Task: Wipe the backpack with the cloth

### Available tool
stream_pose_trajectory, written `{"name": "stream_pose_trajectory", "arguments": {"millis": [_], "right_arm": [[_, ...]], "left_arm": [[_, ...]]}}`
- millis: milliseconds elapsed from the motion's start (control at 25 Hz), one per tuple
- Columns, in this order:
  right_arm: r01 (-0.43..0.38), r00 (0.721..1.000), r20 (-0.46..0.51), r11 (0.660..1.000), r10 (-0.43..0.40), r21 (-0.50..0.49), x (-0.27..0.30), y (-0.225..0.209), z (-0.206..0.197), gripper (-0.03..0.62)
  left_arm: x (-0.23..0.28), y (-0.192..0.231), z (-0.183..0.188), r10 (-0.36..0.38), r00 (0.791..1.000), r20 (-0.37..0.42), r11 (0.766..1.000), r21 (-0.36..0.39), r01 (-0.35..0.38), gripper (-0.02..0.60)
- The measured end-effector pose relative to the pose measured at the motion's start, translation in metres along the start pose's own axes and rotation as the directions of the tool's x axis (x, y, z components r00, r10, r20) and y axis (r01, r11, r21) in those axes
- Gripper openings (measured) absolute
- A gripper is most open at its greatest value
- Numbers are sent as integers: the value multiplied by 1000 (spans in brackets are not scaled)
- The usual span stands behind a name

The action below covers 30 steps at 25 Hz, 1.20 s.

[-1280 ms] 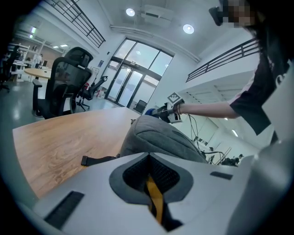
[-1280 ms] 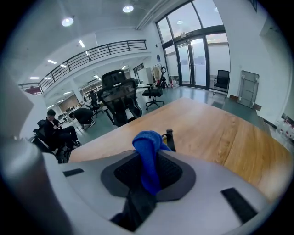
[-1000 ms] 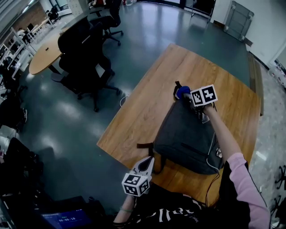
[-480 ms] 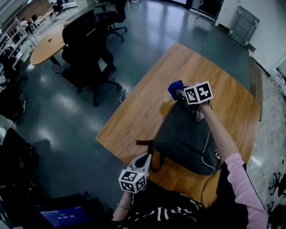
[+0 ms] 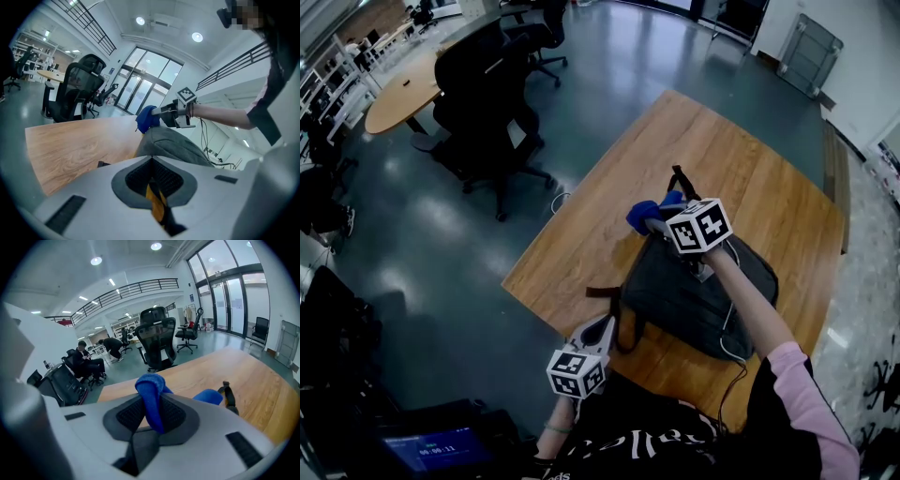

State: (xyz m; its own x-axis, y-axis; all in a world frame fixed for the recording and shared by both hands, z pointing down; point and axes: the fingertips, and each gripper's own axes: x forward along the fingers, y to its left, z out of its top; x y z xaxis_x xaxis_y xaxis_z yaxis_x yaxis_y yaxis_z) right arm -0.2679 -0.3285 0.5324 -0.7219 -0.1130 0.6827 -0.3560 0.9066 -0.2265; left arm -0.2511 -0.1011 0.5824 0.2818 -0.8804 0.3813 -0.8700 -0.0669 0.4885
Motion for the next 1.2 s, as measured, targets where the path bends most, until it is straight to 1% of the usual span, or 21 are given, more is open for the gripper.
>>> {"name": "stream_pose_trajectory", "arguments": {"millis": [240,480,600,800,920,1040,1200], "right_arm": [[-83,996,17,997,83,5,0,55,-18,66],[-143,989,29,990,143,-11,-13,111,-32,66],[-180,983,46,983,179,24,-17,136,-42,66],[-207,977,73,976,202,72,-23,171,-67,66],[-255,964,97,962,246,96,-34,193,-77,66],[-280,953,155,953,261,114,-50,203,-72,66],[-295,928,295,934,229,203,-77,196,-55,66]], "left_arm": [[-9,-2,-5,0,1000,-4,1000,13,0,-2],[-26,-4,-10,18,1000,-7,1000,12,-18,-2],[-34,1,-14,36,999,-5,999,6,-36,-2],[-47,11,-16,69,998,13,998,-1,-69,-2],[-54,12,-19,86,996,22,996,-6,-86,-2],[-57,10,-23,95,995,25,995,-11,-95,-2],[-55,2,-25,90,996,29,996,-18,-90,-2]]}}
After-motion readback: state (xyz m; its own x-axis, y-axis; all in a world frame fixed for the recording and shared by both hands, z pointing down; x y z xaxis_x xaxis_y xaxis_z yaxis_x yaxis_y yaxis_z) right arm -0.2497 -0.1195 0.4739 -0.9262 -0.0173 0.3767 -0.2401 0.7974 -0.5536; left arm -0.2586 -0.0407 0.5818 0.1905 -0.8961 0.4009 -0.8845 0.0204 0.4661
